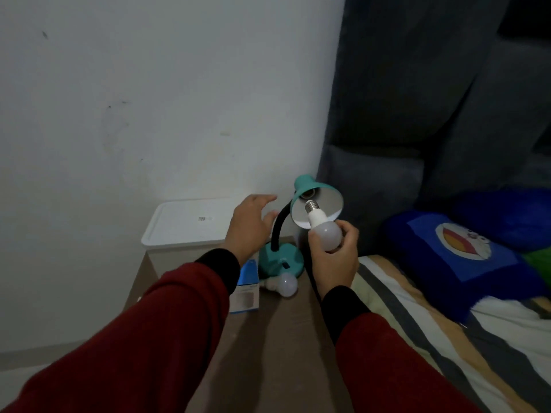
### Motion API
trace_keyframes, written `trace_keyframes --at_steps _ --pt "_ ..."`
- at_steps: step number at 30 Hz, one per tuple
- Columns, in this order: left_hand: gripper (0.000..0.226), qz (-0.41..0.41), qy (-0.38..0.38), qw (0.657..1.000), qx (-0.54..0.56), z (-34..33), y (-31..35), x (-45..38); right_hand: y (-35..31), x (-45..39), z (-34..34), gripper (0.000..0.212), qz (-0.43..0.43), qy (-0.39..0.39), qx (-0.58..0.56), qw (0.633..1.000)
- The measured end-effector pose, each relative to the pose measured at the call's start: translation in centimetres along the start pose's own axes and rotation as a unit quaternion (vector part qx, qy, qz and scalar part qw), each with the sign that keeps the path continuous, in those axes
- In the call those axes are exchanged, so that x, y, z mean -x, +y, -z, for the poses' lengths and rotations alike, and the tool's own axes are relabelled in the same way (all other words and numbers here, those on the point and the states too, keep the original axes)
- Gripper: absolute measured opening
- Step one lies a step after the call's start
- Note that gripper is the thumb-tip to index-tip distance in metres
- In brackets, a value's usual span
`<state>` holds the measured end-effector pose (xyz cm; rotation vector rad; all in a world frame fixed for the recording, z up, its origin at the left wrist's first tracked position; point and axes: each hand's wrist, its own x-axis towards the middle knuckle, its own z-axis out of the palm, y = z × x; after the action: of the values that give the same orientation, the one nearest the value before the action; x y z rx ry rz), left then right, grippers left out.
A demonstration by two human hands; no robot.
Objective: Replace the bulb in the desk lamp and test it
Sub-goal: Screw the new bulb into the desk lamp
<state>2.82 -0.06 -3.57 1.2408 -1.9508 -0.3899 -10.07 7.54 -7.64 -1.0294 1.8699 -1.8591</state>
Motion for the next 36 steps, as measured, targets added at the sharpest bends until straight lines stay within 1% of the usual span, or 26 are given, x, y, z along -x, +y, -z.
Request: trace_keyframes --at_steps 4,10,13,16,18,27,29,31,33,36 --pt "0.038 -0.044 -0.030 0.999 0.000 -1.4 3.1 -2.8 0.2 -2.2 -0.9 0.047 -0.043 -0.015 0.003 0.999" --pt "0.039 -0.058 -0.049 0.997 -0.008 -3.2 3.1 -4.9 0.9 -5.1 -3.1 0.044 -0.066 -0.018 0.004 0.998" --pt "0.037 -0.054 -0.049 0.997 0.003 -3.8 2.4 -5.6 1.1 -6.2 -3.9 0.050 -0.083 -0.020 -0.004 0.996" --pt "0.037 -0.054 -0.046 0.997 0.015 -4.1 1.9 -6.0 1.2 -6.5 -4.6 0.059 -0.101 -0.034 -0.018 0.994" --pt "0.037 -0.054 -0.047 0.997 0.029 -4.2 1.6 -6.1 1.2 -6.5 -5.1 0.066 -0.106 -0.031 -0.032 0.993" --pt "0.037 -0.055 -0.042 0.997 0.036 -4.4 1.1 -6.4 1.6 -5.6 -5.4 0.068 -0.108 -0.006 -0.020 0.994" --pt "0.037 -0.055 -0.041 0.997 0.039 -4.4 1.2 -6.4 1.8 -5.7 -5.1 0.066 -0.095 0.001 -0.031 0.995" --pt "0.037 -0.051 -0.041 0.997 0.042 -4.4 1.3 -6.4 1.8 -5.8 -5.0 0.057 -0.089 -0.006 -0.044 0.995" --pt "0.037 -0.043 -0.041 0.997 0.048 -4.5 1.4 -6.5 1.8 -5.9 -5.0 0.051 -0.097 -0.018 -0.049 0.994" --pt "0.036 -0.041 -0.033 0.998 0.045 -4.4 1.6 -6.5 1.5 -6.2 -5.0 0.052 -0.125 -0.032 -0.072 0.989"
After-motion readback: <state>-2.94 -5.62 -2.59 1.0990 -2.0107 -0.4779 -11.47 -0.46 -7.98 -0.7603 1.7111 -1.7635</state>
